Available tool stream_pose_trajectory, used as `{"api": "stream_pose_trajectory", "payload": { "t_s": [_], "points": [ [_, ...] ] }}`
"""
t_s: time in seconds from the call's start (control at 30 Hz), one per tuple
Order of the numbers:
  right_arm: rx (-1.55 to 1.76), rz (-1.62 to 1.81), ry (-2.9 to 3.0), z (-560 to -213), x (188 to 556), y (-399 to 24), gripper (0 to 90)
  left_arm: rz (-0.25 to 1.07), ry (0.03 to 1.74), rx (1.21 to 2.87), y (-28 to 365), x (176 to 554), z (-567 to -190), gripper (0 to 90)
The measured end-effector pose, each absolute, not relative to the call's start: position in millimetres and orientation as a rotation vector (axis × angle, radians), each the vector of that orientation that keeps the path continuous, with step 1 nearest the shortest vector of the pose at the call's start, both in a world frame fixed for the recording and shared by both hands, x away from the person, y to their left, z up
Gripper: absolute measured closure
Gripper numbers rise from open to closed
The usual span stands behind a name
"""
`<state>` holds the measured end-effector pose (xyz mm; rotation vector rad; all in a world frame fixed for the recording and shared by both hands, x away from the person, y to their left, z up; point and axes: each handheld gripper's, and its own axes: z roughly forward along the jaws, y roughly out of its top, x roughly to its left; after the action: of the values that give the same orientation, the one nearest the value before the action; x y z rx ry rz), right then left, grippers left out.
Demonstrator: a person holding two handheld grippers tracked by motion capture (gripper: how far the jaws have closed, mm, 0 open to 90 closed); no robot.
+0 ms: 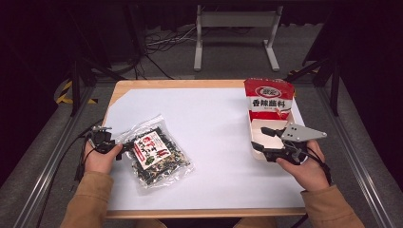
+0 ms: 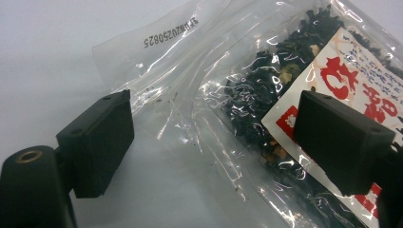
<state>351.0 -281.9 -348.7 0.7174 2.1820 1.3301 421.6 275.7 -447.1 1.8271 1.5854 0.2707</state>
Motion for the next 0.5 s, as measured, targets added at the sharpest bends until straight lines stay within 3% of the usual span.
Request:
{"api": "stream_pose_trajectory", "payload": {
  "t_s": [0.23,0.37,0.43,0.47,0.5],
  "points": [
    [0.744,1.308,2.170,-350,352,-284,38.2,0.318,1.610,1.861,271,421,-445,20.5],
    [0.751,1.316,2.163,-350,351,-285,38.2,0.311,1.633,1.873,267,421,-442,29.7],
    [0.753,1.315,2.161,-350,352,-285,38.2,0.306,1.652,1.873,267,421,-441,40.1],
    [0.764,1.306,2.154,-350,352,-285,38.2,0.343,1.661,1.902,263,421,-440,40.1],
    [0.778,1.290,2.146,-350,353,-286,38.2,0.376,1.650,1.924,258,420,-440,47.5]
  ]
}}
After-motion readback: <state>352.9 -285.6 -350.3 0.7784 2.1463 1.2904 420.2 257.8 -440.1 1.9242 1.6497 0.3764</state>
